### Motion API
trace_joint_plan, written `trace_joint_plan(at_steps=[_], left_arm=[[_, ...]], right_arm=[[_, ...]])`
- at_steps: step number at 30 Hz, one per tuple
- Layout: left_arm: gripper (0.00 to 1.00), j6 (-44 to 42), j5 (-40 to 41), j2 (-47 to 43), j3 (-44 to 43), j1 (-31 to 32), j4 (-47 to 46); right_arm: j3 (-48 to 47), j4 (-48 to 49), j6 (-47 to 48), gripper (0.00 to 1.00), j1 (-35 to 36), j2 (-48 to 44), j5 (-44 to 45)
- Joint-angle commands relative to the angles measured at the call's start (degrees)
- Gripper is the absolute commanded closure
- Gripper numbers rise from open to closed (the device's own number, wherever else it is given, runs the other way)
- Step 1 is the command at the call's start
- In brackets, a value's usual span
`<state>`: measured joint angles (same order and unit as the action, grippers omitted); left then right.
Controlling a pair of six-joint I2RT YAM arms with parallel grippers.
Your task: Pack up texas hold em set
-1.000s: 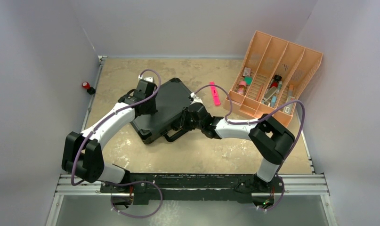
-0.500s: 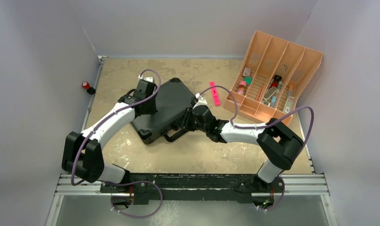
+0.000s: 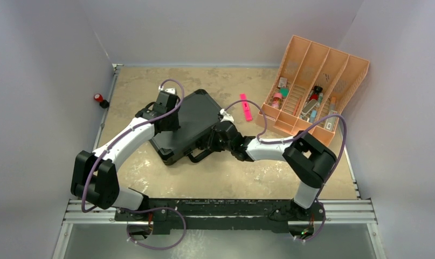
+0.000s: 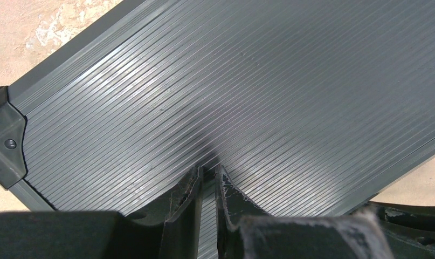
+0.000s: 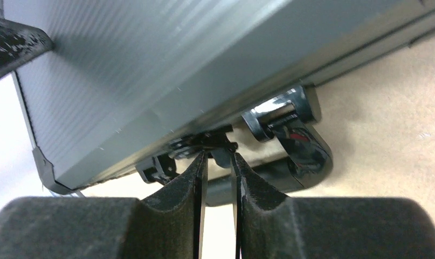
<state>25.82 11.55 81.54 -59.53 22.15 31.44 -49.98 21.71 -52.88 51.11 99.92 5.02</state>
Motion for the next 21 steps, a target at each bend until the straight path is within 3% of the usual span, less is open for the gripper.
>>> trace_joint_plan(at_steps=[1, 10, 21], left_arm=[[0.86, -1.17, -0.34, 2.40, 1.80, -0.32, 2.42], [0.86, -1.39, -0.28, 2.38, 1.97, -0.34, 2.58], [0.86, -1.39, -0.19, 2.75, 2.13, -0.32, 2.34]], right_arm=[[-4.37, -0.57, 0.83, 0.73, 0.48, 1.73, 0.56], [-5.04, -1.91, 0.32, 0.76, 0.52, 3.82, -0.70], [-7.45, -8.96, -2.02, 0.83, 0.56, 4.29, 5.73]])
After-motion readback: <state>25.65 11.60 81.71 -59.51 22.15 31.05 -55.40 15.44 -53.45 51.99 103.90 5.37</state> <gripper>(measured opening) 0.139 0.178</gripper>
